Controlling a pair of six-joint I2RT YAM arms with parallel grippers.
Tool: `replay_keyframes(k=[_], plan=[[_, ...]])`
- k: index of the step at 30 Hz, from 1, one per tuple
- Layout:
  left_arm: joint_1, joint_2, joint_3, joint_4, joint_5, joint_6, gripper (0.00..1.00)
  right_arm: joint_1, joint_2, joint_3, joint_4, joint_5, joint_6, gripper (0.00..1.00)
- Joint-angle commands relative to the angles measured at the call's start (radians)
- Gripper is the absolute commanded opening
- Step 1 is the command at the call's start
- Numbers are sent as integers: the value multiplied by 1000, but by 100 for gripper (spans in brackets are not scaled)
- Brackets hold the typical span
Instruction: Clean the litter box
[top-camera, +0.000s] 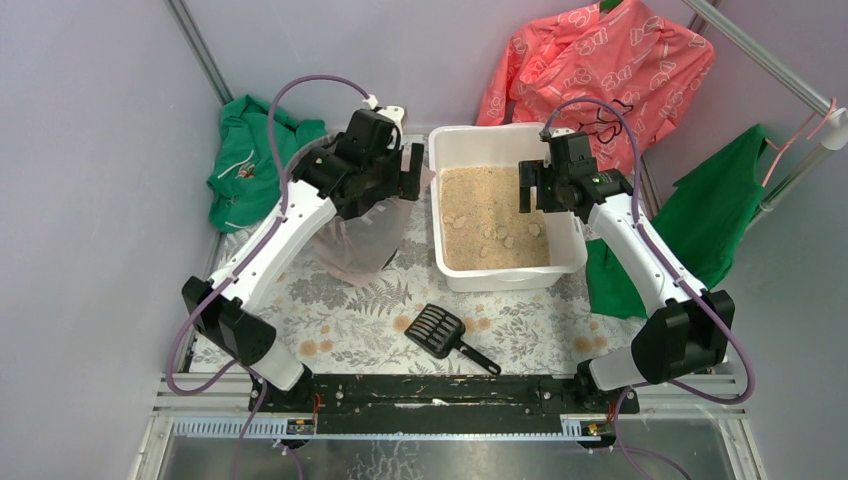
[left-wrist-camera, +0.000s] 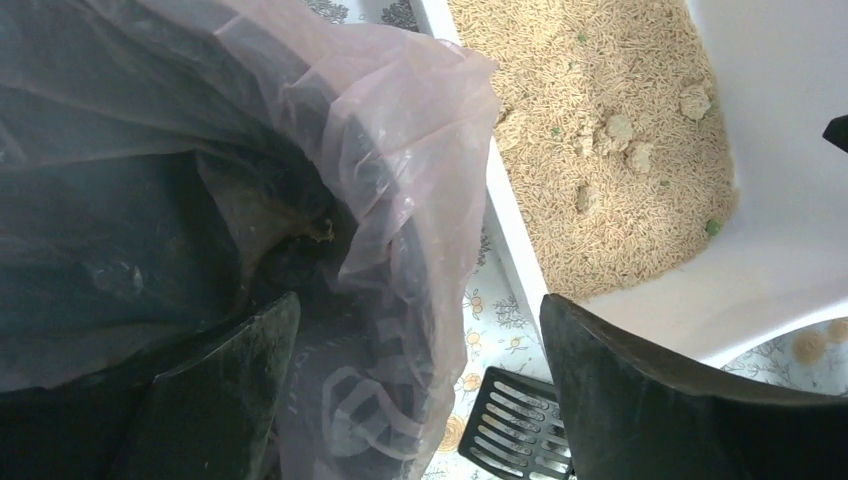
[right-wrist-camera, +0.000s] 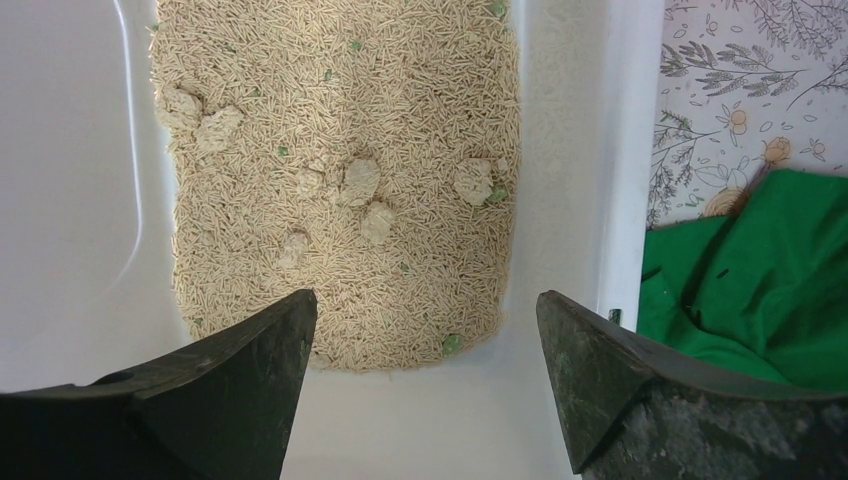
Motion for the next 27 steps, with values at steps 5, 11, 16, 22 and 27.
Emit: replay_keyframes(k=[5, 11, 16, 22, 27], plan=[[-7, -121, -12, 46, -130, 1, 99, 0, -28, 62, 36, -50, 30, 88], [-66, -250, 6, 30, -210, -36, 99, -2, -59, 86, 68, -107, 97, 97], [-180, -449, -199, 151, -104, 18, 99, -41, -106, 32, 147, -425, 190, 100], [-236, -547, -332, 167, 30, 99, 99, -5, -272, -15, 114, -616, 203, 100], [-235, -534, -321, 175, 38, 128, 99, 136, -425, -98, -23, -607, 213, 99]])
